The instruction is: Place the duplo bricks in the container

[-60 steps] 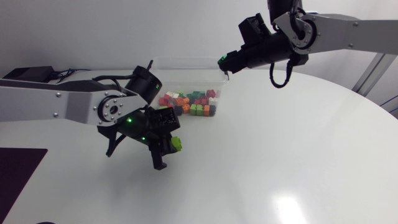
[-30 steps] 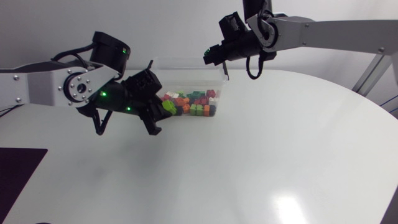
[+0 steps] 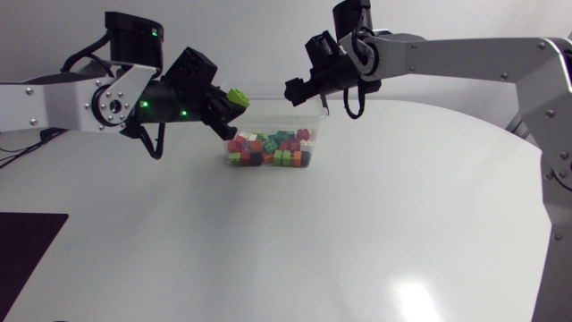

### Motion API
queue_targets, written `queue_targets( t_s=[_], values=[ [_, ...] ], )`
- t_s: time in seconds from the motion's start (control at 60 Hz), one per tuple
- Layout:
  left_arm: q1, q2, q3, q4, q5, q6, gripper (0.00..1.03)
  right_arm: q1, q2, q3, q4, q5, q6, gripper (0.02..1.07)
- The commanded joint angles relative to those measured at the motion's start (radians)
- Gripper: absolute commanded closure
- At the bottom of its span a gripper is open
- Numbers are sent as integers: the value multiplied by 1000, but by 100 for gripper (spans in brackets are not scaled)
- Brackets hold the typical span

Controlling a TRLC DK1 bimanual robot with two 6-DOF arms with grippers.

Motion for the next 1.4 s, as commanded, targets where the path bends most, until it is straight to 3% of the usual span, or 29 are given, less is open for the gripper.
queue_targets(
  t_s=[0.0,0.367,0.733,0.833,0.9,0.967,1.067,1.383],
  values=[
    [7,64,55,31,-2,-42,74,2,-73,-56,-6,11,-9,7],
    [23,277,273,80,-55,-113,72,-23,-287,-332,76,42,-41,7],
    [1,460,495,14,-103,-151,70,-67,-531,-617,152,78,-75,7],
    [0,487,535,-10,-118,-151,50,-89,-593,-673,152,80,-92,7],
    [0,513,589,-55,-126,-151,21,-103,-635,-711,148,80,-101,7],
    [0,538,636,-106,-132,-151,5,-109,-680,-748,148,80,-109,7],
    [-3,561,705,-207,-148,-151,4,-116,-744,-798,143,88,-119,7],
    [-14,475,665,-288,-276,-147,4,-118,-881,-880,148,192,-118,7]
  ],
)
